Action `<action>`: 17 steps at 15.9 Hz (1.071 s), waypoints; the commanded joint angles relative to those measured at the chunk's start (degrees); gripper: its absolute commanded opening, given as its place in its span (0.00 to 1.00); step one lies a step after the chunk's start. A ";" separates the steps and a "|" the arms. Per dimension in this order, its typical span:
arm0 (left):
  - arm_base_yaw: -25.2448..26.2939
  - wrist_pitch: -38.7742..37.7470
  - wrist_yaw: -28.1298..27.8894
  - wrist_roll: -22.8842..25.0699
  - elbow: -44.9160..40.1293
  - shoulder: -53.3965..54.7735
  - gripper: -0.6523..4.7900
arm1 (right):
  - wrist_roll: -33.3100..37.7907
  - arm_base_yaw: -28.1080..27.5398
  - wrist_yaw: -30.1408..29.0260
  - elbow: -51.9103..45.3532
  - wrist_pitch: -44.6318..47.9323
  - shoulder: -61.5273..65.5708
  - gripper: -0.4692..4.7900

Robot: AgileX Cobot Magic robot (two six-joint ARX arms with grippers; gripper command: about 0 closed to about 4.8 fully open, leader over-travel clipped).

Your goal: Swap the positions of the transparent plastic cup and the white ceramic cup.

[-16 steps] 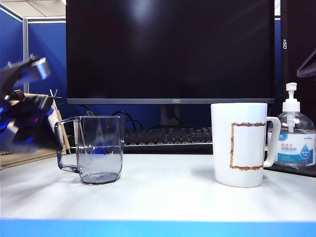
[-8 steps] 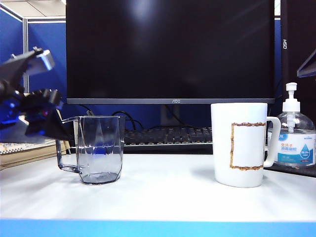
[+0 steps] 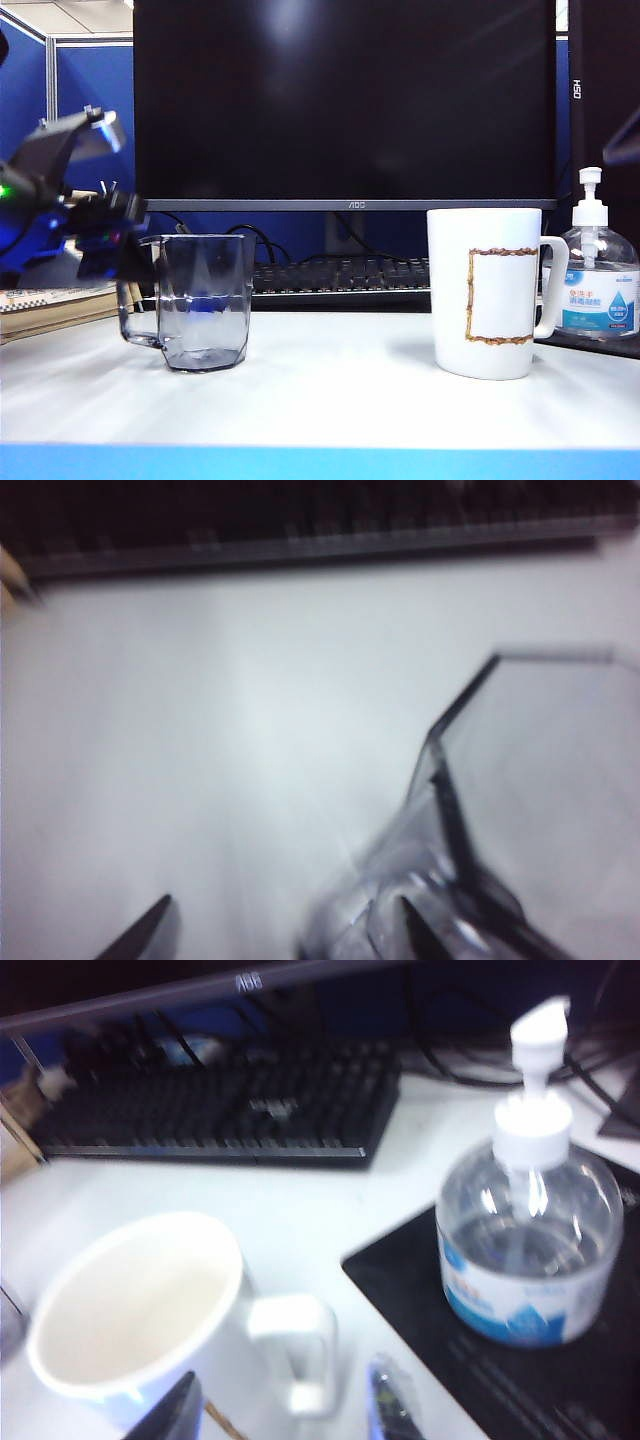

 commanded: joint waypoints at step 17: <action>0.33 9.57 0.13 2.91 0.85 8.22 0.39 | -2.19 0.15 3.10 0.37 15.23 22.34 0.50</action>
